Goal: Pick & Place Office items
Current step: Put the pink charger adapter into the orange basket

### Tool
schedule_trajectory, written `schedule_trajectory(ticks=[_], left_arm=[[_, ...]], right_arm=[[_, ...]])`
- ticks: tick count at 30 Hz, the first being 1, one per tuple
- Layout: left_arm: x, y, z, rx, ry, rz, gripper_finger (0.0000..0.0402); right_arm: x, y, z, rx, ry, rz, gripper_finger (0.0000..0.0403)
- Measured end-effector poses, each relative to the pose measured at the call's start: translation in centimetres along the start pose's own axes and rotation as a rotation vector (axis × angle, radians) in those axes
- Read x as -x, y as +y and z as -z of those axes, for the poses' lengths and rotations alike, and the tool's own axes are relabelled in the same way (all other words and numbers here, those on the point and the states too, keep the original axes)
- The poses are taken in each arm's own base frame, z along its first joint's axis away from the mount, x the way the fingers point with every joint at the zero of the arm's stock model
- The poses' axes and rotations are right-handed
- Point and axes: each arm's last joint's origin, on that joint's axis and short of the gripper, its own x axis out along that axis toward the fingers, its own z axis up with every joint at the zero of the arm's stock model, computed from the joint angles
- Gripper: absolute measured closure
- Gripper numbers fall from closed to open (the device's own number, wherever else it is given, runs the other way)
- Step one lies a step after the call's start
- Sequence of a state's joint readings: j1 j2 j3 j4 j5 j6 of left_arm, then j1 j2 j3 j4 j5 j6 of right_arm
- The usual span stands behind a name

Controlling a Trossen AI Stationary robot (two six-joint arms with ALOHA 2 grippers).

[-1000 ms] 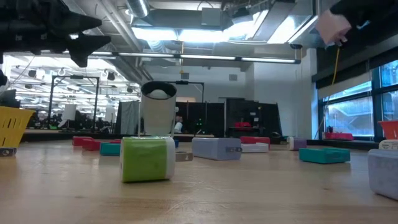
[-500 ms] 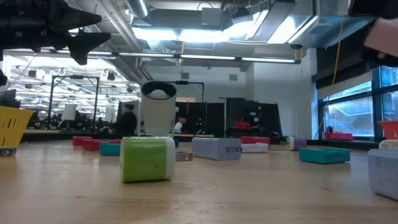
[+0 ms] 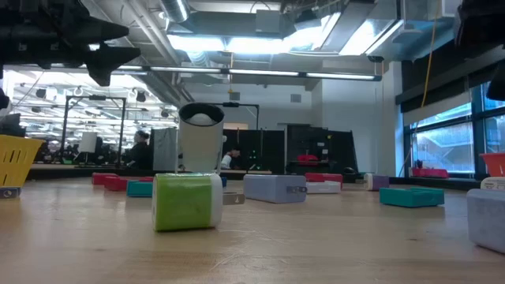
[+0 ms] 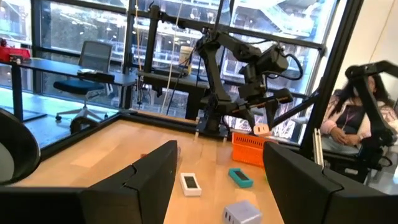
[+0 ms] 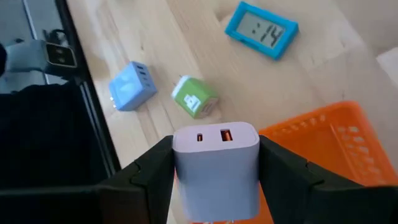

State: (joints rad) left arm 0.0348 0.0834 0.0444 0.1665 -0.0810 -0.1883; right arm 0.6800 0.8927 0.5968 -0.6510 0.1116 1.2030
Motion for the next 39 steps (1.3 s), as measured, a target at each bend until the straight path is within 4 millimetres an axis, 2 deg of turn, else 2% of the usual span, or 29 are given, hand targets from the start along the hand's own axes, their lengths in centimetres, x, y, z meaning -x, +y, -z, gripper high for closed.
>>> schedule_trajectory(ticks=[12,23,29,35,39], left_arm=[[0.0,0.0,0.1,-0.010,0.014,-0.002,0.0168],[0.0,0.0,0.1,-0.003,0.014,-0.002,0.0168],[0.0,0.0,0.1,-0.001,0.014,-0.002,0.0168],[0.0,0.0,0.1,-0.001,0.014,-0.002,0.0168],[0.0,0.0,0.1,-0.001,0.015,0.003,0.0168]], right_arm=[[-1.7,-0.2,1.6,-0.031,0.103,0.146,0.0210],[-5.1,-0.3,2.4,-0.006,0.220,0.297,0.0210],[-6.3,-0.4,2.7,-0.024,0.251,0.344,0.0208],[-6.8,-0.4,2.8,-0.010,0.281,0.355,0.0144],[-6.7,-0.5,2.7,-0.010,0.281,0.357,0.0136]])
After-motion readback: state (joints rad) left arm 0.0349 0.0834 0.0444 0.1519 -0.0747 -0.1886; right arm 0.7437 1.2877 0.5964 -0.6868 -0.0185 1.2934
